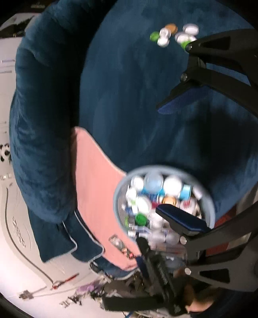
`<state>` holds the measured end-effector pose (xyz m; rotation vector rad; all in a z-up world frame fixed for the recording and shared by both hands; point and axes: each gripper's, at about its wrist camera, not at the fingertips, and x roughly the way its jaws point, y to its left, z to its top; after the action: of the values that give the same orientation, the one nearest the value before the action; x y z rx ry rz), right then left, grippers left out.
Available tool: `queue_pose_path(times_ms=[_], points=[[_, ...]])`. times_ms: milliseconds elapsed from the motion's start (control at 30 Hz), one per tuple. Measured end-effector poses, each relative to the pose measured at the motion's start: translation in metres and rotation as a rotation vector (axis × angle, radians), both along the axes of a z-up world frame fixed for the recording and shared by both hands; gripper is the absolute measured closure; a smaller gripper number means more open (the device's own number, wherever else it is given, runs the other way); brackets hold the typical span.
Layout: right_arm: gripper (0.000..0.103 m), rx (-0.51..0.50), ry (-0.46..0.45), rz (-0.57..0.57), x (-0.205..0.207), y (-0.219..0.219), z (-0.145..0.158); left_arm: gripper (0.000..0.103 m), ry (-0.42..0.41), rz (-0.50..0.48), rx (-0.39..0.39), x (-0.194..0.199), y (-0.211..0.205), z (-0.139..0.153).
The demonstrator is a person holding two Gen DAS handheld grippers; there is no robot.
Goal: Organize objects
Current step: 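Move both grippers back to the cap cluster on the bed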
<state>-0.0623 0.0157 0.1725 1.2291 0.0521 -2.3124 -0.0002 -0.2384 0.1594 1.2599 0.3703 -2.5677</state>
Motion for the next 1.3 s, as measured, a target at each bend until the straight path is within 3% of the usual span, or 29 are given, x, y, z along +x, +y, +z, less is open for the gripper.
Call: queue_pose_path(times_ms=[667, 833, 1033, 1300], points=[[0.003, 0.043, 0.006, -0.197, -0.002, 0.134, 0.006, 0.014, -0.016, -0.181, -0.077, -0.024, 0.094, 0.017], [0.003, 0.065, -0.023, -0.264, -0.008, 0.179, -0.005, 0.014, -0.029, -0.248, -0.092, -0.033, 0.126, 0.016], [0.000, 0.079, -0.065, -0.299, -0.015, 0.220, -0.023, 0.014, -0.044, -0.294, -0.054, -0.044, 0.155, 0.013], [0.000, 0.143, -0.134, -0.332, -0.043, 0.222, -0.070, 0.014, -0.087, -0.361, -0.068, -0.059, 0.192, -0.004]])
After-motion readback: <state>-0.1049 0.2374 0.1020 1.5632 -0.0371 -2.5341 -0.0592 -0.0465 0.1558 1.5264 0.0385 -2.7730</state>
